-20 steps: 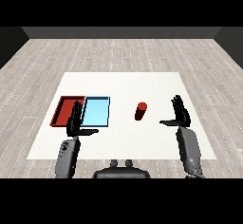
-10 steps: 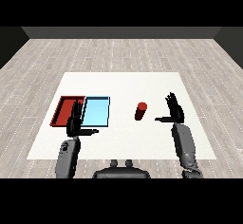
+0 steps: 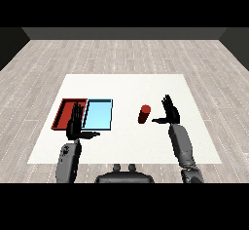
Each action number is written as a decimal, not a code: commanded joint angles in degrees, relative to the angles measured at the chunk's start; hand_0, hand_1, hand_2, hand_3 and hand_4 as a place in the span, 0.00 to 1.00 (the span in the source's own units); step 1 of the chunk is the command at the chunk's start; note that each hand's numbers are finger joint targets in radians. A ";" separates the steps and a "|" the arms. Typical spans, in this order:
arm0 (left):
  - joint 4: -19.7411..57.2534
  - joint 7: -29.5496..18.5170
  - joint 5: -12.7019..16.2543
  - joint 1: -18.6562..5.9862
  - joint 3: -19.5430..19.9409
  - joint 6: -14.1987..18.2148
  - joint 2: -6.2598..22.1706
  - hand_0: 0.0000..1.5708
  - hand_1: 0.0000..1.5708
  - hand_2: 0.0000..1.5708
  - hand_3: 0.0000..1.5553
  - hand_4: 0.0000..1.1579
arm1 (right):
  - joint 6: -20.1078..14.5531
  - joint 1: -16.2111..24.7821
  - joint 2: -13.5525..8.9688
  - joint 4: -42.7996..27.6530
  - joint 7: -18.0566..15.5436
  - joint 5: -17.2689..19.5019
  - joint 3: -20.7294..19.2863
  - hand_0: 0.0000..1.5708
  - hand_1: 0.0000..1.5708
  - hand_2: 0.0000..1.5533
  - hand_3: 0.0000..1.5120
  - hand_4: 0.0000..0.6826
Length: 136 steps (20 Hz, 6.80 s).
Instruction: Pick the red can and put it in the red box
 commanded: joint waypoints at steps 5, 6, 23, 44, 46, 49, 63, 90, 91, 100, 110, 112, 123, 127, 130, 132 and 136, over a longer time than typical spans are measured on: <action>-0.51 -0.21 -0.65 1.00 -1.37 0.79 -1.22 0.00 0.00 0.00 0.00 0.00 | -0.99 -4.01 2.73 7.46 -3.34 0.48 1.06 0.00 0.00 0.00 0.00 0.00; -3.01 2.35 2.21 1.20 1.82 -0.91 1.57 0.00 0.00 0.00 0.00 0.00 | -0.20 -6.93 1.88 13.43 -5.92 1.15 0.22 0.00 0.00 0.00 0.00 0.00; 0.12 -0.58 -0.53 -0.50 -0.69 1.52 -1.13 0.00 0.00 0.00 0.00 0.00 | -0.64 -4.81 5.93 15.86 -7.72 0.49 2.02 0.00 0.00 0.00 0.00 0.00; -2.35 0.73 0.13 1.28 -0.60 0.96 -0.68 0.00 0.00 0.00 0.00 0.00 | -2.10 -19.51 9.05 36.86 -14.95 2.60 0.31 0.00 0.00 0.00 0.00 0.00; -7.46 3.21 -0.70 3.73 -2.06 1.78 -0.92 0.00 0.00 0.00 0.00 0.00 | -0.30 -17.15 7.12 33.92 -12.05 1.73 0.27 0.00 0.00 0.00 0.00 0.00; -2.00 0.30 1.12 1.17 0.40 -0.14 0.29 0.00 0.00 0.00 0.00 0.00 | -1.92 -20.32 7.29 39.35 -14.40 3.01 -0.14 0.00 0.00 0.00 0.00 0.00; -0.41 -0.72 1.26 0.22 0.98 -0.52 0.72 0.00 0.00 0.00 0.00 0.00 | -17.26 -21.71 8.67 38.53 -11.63 3.53 -0.51 0.93 0.93 0.93 0.93 0.87; -1.35 10.12 -2.10 -3.15 -12.21 5.89 -2.22 0.00 0.00 0.00 0.00 0.00 | -23.48 -5.81 10.02 -8.76 2.54 3.13 15.97 0.92 0.92 0.92 0.92 0.95; -0.60 9.21 -2.48 -2.37 -13.82 6.65 -2.23 0.00 0.00 0.00 0.00 0.00 | -26.65 -4.49 10.04 -10.91 3.24 1.43 20.27 0.92 0.92 0.92 0.92 0.95; 8.44 5.87 1.55 -8.14 -14.41 6.66 -2.24 0.00 0.00 0.00 0.00 0.00 | -40.81 2.68 10.12 -28.76 11.36 1.13 34.83 0.92 0.92 0.92 0.91 0.95; 8.29 11.13 2.71 -8.85 -22.27 12.47 -2.24 0.00 0.00 0.00 0.00 0.00 | -40.46 4.72 10.13 -27.38 8.69 0.03 36.40 0.93 0.93 0.93 0.92 0.92; 8.59 8.26 3.14 -5.92 -27.70 16.43 -2.24 0.00 0.00 0.00 0.00 0.00 | -42.83 -2.03 10.13 -19.51 5.53 -3.74 36.84 0.93 0.93 0.93 0.91 0.93; 19.83 3.97 9.48 -12.56 -27.30 16.22 -2.24 0.00 0.00 0.00 0.00 0.00 | -49.31 -3.68 10.13 -21.08 7.13 -5.74 45.24 0.91 0.91 0.93 0.91 0.92; 20.47 2.05 10.68 -11.75 -28.04 15.63 -2.24 0.00 0.00 0.00 0.00 0.00 | -39.70 1.68 10.13 -23.08 6.70 -3.26 37.14 0.92 0.92 0.92 0.91 0.91; 24.03 -1.10 13.99 -14.71 -31.26 17.39 -2.24 0.00 0.00 0.00 0.00 0.00 | -43.20 -1.38 10.13 -19.96 3.00 -9.51 42.00 0.94 0.94 0.93 0.91 0.91; 22.44 -0.82 11.87 -12.95 -30.04 15.09 -2.24 0.00 0.00 0.00 0.00 0.00 | -43.88 -3.36 10.13 -21.70 6.08 -7.43 41.26 0.94 0.94 0.93 0.91 0.91; 20.80 2.92 13.59 -16.87 -33.80 20.72 -2.24 0.00 0.00 0.00 0.00 0.00 | -48.49 -3.88 10.13 -24.79 9.37 -6.51 45.22 0.96 0.96 0.93 0.91 0.91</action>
